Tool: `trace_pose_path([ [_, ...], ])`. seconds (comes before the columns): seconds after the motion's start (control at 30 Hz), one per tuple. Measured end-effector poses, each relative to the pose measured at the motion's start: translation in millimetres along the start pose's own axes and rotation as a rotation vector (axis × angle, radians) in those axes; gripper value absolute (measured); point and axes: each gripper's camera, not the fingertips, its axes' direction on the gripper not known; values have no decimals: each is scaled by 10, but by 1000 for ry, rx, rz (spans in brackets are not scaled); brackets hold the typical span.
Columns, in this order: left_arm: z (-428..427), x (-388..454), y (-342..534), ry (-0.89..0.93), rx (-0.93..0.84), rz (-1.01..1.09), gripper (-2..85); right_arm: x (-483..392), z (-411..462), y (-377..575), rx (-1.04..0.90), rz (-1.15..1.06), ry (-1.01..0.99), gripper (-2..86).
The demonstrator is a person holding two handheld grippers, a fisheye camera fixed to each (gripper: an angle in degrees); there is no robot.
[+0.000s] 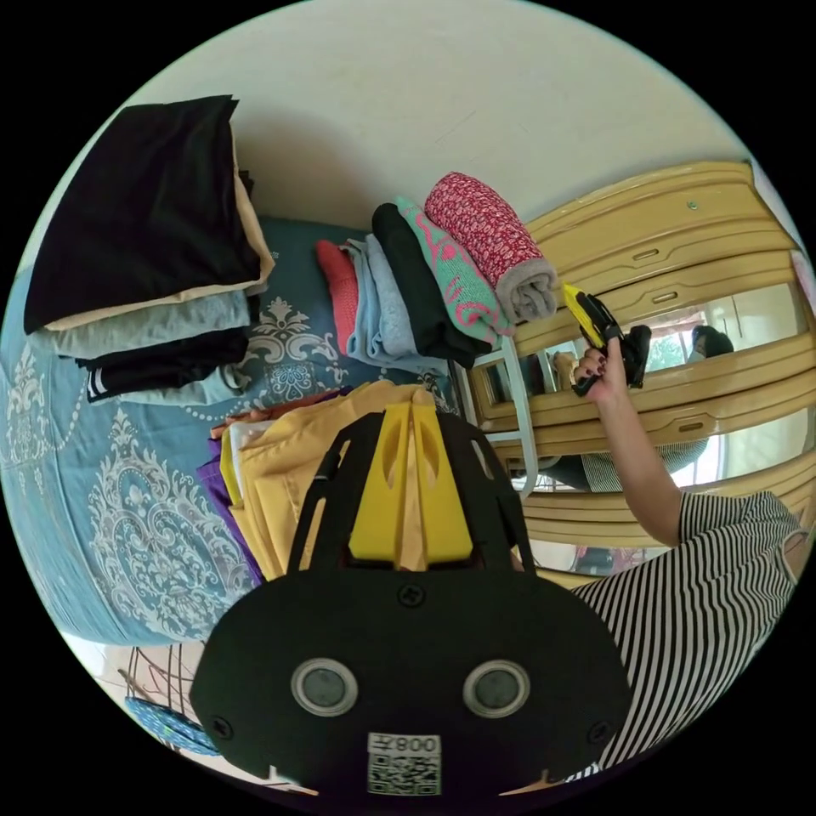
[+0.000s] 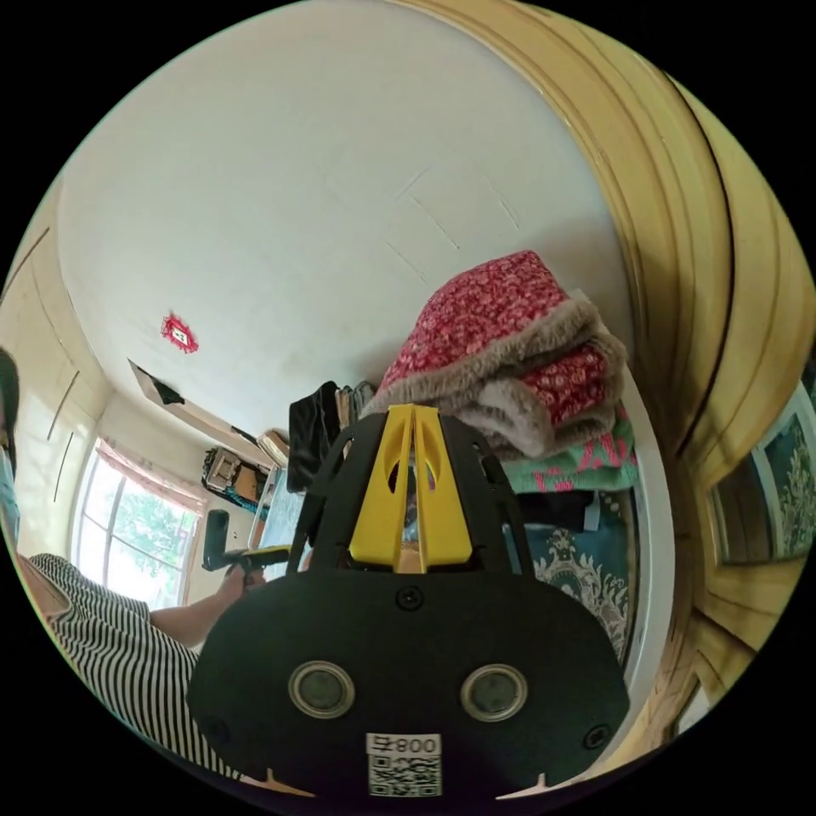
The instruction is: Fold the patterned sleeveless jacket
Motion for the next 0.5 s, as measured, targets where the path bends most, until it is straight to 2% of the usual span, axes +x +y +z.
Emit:
trace_pose_path([
  [0.27, -117, -725, 461, 54, 10, -23, 3, -206, -19, 959, -134, 127, 28, 0],
  [0.5, -254, -1391, 859, 109, 9, -13, 3, -602, 55, 1578, -170, 216, 49, 0],
])
